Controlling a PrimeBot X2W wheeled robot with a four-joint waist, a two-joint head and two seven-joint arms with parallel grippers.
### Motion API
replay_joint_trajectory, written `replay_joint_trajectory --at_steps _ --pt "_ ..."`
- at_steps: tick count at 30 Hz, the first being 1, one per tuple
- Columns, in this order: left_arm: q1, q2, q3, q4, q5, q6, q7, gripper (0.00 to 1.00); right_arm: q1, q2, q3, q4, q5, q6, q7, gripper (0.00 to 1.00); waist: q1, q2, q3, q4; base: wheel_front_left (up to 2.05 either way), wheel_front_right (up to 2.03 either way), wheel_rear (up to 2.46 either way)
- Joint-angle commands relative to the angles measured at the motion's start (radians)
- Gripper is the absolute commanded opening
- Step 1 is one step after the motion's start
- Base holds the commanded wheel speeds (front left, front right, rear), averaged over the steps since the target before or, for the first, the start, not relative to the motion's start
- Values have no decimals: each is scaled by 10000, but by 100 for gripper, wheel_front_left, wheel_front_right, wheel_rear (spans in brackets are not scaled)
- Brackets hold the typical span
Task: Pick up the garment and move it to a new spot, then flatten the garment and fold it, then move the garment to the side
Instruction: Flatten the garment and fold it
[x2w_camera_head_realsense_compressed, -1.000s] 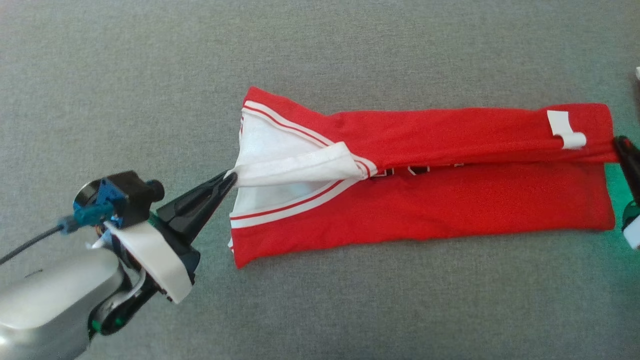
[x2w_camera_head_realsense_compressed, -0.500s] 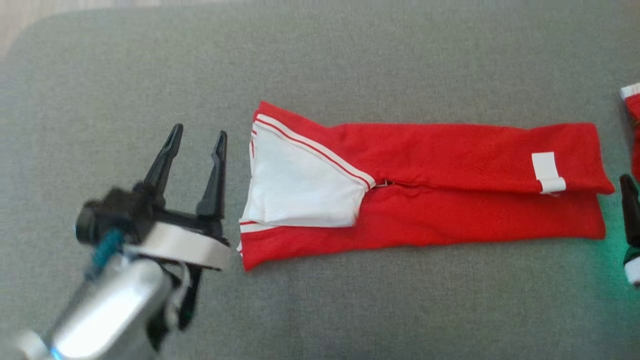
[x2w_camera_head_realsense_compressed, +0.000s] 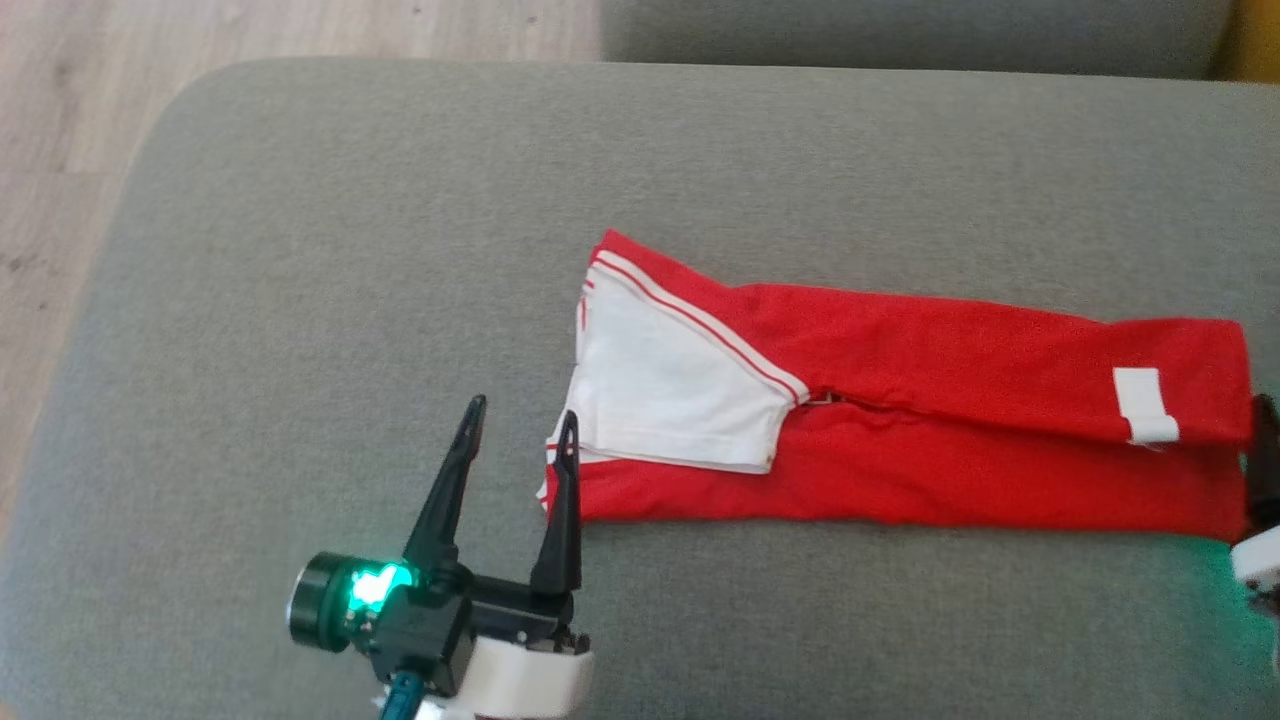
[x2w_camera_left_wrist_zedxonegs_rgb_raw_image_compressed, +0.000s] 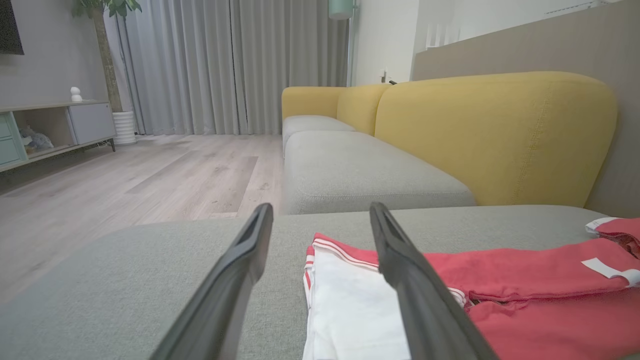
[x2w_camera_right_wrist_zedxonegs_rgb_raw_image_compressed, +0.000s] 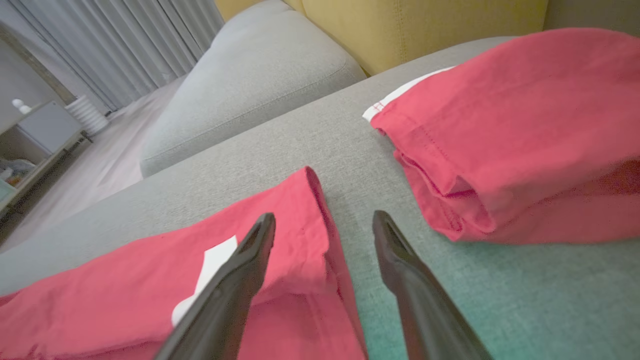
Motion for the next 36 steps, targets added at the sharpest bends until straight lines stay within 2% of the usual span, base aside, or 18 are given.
replay_joint_trajectory --at_steps 1,5,9,10,11,12,13,18,25,29,36 --pt "-67 -42 472 -236 138 -82 -50 100 -251 -242 -27 -99 -200 67 82 100 1 -1 27 151 0 0 0" --pt "-14 -410 736 -70 551 -640 -50 100 -532 -60 -688 612 -934 67 819 100 1 -1 164 344 0 0 0" --pt "32 -676 1123 -4 866 -1005 -50 100 -666 274 -1006 866 -1541 67 1750 99 1 -1 273 340 0 0 0" --pt "54 -734 1217 6 937 -1077 -50 100 -675 347 -1054 833 -1698 67 1950 88 1 -1 290 312 0 0 0" --pt "81 -785 1312 13 1002 -1145 -50 100 -679 415 -1088 781 -1871 67 2145 47 1 -1 304 270 0 0 0" --pt "104 -831 1387 27 1063 -1226 -50 100 -675 481 -1147 703 -2020 67 2297 33 1 -1 309 239 0 0 0" --pt "123 -874 1453 39 1124 -1310 -50 100 -675 550 -1229 606 -2142 67 2420 0 1 -1 317 205 0 0 0" --pt "129 -1057 1761 119 1398 -1657 -51 100 -586 821 -1545 -98 -2413 67 3178 0 1 -1 348 50 0 0 0" --pt "188 -1227 2181 144 1663 -1975 -51 100 -566 778 -2115 -1398 -2915 67 3532 0 1 -1 336 -294 0 0 0" --pt "225 -1280 2334 133 1732 -2103 -51 100 -677 581 -2385 -1991 -3036 67 3923 0 1 -1 300 -524 0 0 0" --pt "321 -1368 2620 264 1899 -2374 -51 100 -1434 -334 -3067 -3534 -3352 67 5179 0 1 -1 249 -1081 0 0 0"
